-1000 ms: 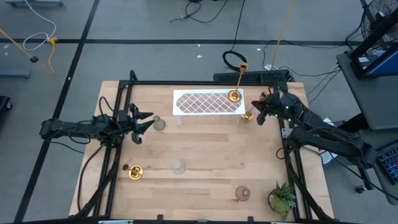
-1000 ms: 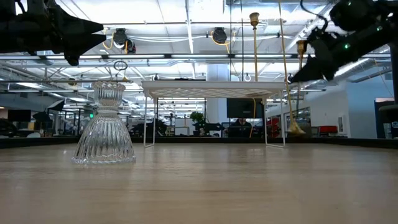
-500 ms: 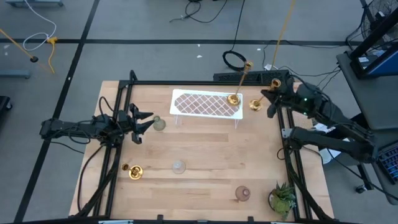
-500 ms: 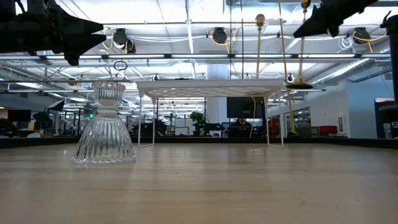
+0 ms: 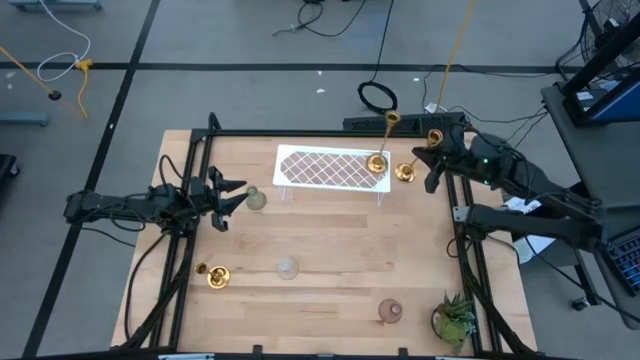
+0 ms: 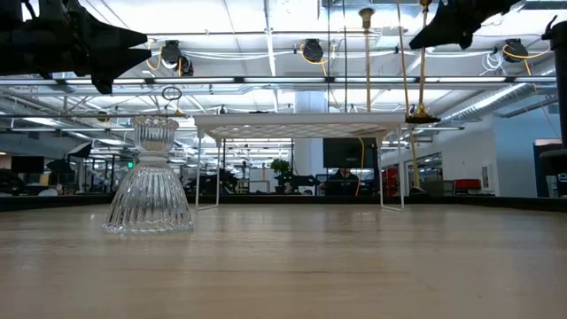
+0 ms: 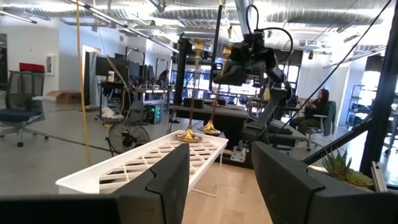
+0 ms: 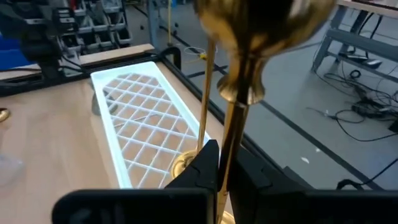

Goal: Pick & Place candle stick holders
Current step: Put the right gold candle holder on the shelf

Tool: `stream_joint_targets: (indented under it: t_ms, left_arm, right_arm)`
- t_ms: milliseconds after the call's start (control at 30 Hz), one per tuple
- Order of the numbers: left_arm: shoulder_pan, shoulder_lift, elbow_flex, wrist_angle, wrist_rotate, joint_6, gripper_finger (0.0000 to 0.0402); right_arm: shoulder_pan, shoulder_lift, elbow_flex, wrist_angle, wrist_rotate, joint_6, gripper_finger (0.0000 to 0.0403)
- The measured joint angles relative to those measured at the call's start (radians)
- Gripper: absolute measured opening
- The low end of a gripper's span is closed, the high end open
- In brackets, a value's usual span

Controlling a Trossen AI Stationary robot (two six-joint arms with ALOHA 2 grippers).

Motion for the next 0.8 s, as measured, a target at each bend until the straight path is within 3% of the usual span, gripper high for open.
stream_joint_targets:
  t_ms: [167, 300, 433, 800]
  left_arm:
    - [0.0, 0.0, 0.0, 0.0, 0.0, -0.004, 0.0182]
    - [0.0, 0.0, 0.0, 0.0, 0.0, -0.005, 0.0182]
    - [0.0, 0.0, 0.0, 0.0, 0.0, -0.005, 0.0182]
    - [0.0, 0.0, 0.0, -0.003, 0.001, -0.007, 0.0182]
  right_arm:
    - [0.032, -0.001, 0.065, -0.034, -0.01, 0.028, 0.0008]
    - [0.052, -0.001, 0.082, -0.013, -0.123, 0.071, 0.0008]
    - [0.072, 0.03, 0.039, 0.118, -0.237, 0.103, 0.0008]
    - [0.082, 0.184, -0.047, 0.36, -0.233, -0.006, 0.0009]
